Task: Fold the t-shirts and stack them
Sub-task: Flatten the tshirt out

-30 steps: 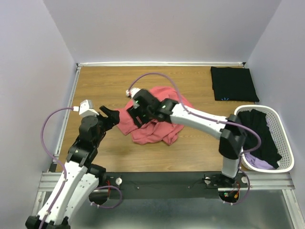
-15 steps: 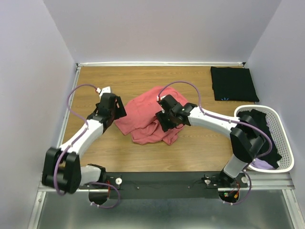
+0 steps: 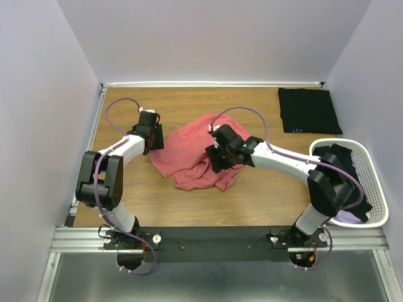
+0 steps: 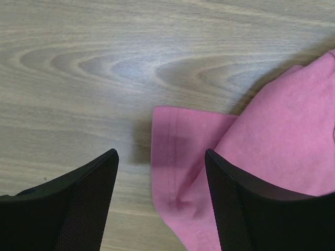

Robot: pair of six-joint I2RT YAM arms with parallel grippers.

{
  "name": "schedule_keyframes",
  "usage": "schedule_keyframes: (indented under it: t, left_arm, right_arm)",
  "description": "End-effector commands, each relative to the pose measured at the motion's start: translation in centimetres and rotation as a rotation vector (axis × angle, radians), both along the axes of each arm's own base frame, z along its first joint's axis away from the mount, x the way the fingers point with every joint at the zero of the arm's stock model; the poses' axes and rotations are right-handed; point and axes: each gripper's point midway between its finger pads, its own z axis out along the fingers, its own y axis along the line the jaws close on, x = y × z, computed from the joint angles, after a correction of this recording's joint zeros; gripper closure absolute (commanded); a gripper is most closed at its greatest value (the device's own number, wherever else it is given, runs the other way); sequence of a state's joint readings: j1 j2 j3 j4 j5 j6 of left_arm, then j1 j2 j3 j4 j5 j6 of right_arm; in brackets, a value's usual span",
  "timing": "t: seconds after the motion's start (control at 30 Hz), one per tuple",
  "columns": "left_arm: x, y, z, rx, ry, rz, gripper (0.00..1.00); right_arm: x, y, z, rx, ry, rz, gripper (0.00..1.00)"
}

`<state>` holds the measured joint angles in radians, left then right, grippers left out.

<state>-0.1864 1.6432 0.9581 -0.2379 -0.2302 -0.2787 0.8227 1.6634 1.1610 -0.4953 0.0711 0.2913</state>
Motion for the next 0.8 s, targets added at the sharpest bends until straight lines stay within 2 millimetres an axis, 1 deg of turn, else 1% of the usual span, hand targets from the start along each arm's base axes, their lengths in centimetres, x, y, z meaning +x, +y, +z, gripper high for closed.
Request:
schedule_keyframes:
  t: [0.0, 0.07, 0.1, 0.27, 0.4, 0.6, 0.7, 0.77]
  left_arm:
    - [0.8, 0.1, -0.5, 0.011, 0.022, -0.043, 0.27]
    - [1.1, 0.1, -0.7, 0.011, 0.029, -0.046, 0.27]
    - [1.1, 0.2, -1.3, 0.015, 0.043, -0.046, 0.28]
    - [1.6, 0.3, -2.4, 0.012, 0.061, -0.055, 0.3]
    - [1.5, 0.1, -3.4, 0.01, 0.088, -0.07, 0.31]
    - [-0.1, -0.4, -5.8, -0.005, 0.184, -0.1, 0.36]
    - [-0.5, -0.6, -5.9, -0.021, 0.191, -0.101, 0.42]
    - [-0.6, -0.8, -6.1, -0.031, 0.199, -0.115, 0.44]
  right_arm:
    - [-0.2, 0.3, 0.7, 0.048, -0.005, -0.006, 0.33]
    - [-0.3, 0.4, 0.7, 0.05, -0.006, -0.005, 0.33]
    - [-0.3, 0.3, 0.6, 0.049, -0.002, -0.008, 0.33]
    - [-0.5, 0.3, 0.1, 0.046, 0.014, -0.015, 0.33]
    - [-0.7, 0.4, -0.1, 0.053, 0.025, -0.023, 0.33]
    - [-0.8, 0.1, -0.3, 0.055, 0.03, -0.046, 0.33]
    - [-0.9, 0.2, -0.1, 0.066, 0.032, -0.052, 0.33]
    - [-1.0, 0.2, 0.0, 0.07, 0.036, -0.055, 0.33]
